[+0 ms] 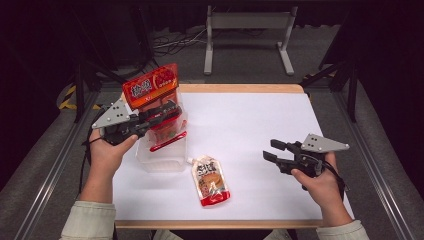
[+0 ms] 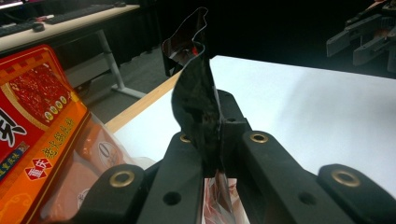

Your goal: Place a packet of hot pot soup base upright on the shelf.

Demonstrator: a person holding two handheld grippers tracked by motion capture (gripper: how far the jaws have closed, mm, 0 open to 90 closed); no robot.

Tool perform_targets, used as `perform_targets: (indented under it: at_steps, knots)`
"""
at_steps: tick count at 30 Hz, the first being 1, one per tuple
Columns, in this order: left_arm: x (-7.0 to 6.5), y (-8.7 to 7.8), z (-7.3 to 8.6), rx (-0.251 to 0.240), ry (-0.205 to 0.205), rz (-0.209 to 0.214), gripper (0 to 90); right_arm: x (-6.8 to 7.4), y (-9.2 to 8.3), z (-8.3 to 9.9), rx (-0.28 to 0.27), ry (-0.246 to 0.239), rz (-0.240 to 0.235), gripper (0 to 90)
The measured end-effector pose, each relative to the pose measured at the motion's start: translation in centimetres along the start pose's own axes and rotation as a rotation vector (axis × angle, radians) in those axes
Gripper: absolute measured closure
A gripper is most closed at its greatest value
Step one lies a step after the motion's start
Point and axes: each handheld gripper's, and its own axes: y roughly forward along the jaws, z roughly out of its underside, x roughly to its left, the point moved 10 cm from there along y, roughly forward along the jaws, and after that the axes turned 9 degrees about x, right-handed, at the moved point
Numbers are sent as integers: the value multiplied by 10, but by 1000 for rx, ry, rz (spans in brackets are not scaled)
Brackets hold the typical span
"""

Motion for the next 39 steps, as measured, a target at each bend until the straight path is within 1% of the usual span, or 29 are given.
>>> perform_targets:
  at_steps: [1,3,4,6,8,9,10,11,13,15,16,19,20,23,25,29,30,32,33,35,36,39]
  knots:
    - [1,0,0,-8,4,7,894,-1,-1,1,0,1,1,493]
    - [2,0,1,-29,35,33,892,-1,-2,3,1,7,7,493]
    - [3,0,1,-37,49,37,891,-2,-3,3,1,10,9,493]
    - [5,0,3,-49,59,54,891,-2,-5,4,-2,17,8,492]
    - [7,0,5,-52,74,61,891,-2,-7,6,-2,19,11,493]
    - [8,1,6,-54,75,63,891,-2,-7,6,-3,20,14,492]
    - [8,2,7,-49,96,71,891,-2,-8,6,-4,21,14,492]
    - [7,3,8,-50,88,84,891,-2,-8,7,-3,25,13,491]
    - [10,5,13,-27,99,94,892,-2,-8,8,-2,26,12,490]
    - [11,5,15,-21,96,96,892,-2,-8,8,-3,27,11,490]
    - [12,6,16,-22,90,93,892,-1,-8,9,-1,30,7,490]
    - [15,7,19,-19,90,81,892,-2,-6,10,0,33,-1,489]
    - [16,7,20,-14,86,83,893,-2,-6,10,2,33,-3,489]
    - [20,9,23,-12,62,81,892,0,-5,9,-10,48,-27,487]
    - [21,10,24,-7,62,72,892,1,-4,8,-18,57,-37,486]
    - [26,14,29,28,67,53,893,2,-3,8,-21,60,-46,486]
    - [26,15,30,31,60,56,893,3,-3,8,-20,60,-47,486]
    - [28,18,32,40,67,57,893,3,-3,8,-20,57,-48,485]
    - [27,19,32,37,59,63,893,3,-4,7,-21,58,-50,485]
    - [26,20,32,33,58,72,893,3,-4,7,-24,60,-53,485]
    - [26,20,32,31,65,77,893,3,-4,7,-24,60,-55,485]
    - [23,20,32,31,63,95,893,3,-3,8,-22,63,-56,485]
